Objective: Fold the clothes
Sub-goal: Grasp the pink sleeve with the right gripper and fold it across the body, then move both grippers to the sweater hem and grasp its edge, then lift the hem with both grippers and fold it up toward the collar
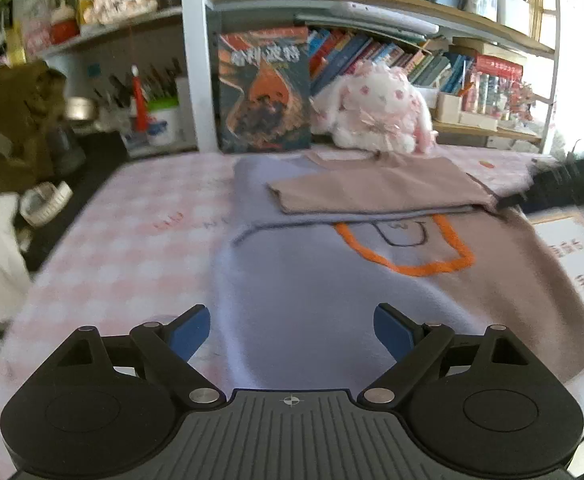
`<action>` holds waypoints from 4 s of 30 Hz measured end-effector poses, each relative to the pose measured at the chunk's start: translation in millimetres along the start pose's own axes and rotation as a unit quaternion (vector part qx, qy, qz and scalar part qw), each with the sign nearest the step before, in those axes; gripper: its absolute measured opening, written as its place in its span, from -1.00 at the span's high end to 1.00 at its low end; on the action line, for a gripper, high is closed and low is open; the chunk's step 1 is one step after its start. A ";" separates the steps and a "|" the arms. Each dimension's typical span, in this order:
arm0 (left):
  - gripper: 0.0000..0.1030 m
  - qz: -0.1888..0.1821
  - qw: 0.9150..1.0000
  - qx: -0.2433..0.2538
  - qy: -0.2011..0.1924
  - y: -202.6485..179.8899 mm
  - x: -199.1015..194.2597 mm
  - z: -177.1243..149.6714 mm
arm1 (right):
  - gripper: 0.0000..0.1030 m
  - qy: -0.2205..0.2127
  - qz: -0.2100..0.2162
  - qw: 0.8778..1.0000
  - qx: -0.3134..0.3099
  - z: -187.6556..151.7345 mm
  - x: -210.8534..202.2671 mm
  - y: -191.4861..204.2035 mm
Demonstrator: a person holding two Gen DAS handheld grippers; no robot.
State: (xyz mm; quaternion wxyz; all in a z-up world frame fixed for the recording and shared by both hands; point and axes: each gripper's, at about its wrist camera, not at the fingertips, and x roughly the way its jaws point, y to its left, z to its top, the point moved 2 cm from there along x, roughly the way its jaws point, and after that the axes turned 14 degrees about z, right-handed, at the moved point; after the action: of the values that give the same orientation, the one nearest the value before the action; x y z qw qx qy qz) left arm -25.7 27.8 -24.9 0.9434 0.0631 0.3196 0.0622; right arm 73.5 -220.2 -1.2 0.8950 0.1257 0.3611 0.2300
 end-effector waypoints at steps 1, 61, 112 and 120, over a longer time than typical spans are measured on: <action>-0.77 -0.006 1.000 -0.003 0.005 -2.6 0.4 -0.3 | 0.03 0.003 -0.018 1.000 0.002 -11.4 -7.7 -6.1; 0.39 0.045 0.966 -0.196 0.160 39.5 3.2 -49.5 | 0.25 0.034 -0.065 0.993 0.090 -120.1 -80.0 -36.9; 0.92 -0.082 0.934 -0.286 0.198 54.3 -0.5 -75.4 | 0.81 0.010 0.019 0.973 0.230 -130.5 -93.5 -63.0; 0.92 -0.086 0.935 -0.283 0.197 49.8 -17.9 -86.8 | 0.81 0.015 0.027 0.971 0.235 -143.4 -113.1 -61.2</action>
State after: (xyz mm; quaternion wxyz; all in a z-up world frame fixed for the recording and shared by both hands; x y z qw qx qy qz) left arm -96.7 80.9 -74.7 0.8423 -0.2475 0.4720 0.0802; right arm -79.5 -321.3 -60.0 0.8282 0.3391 0.4147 0.1646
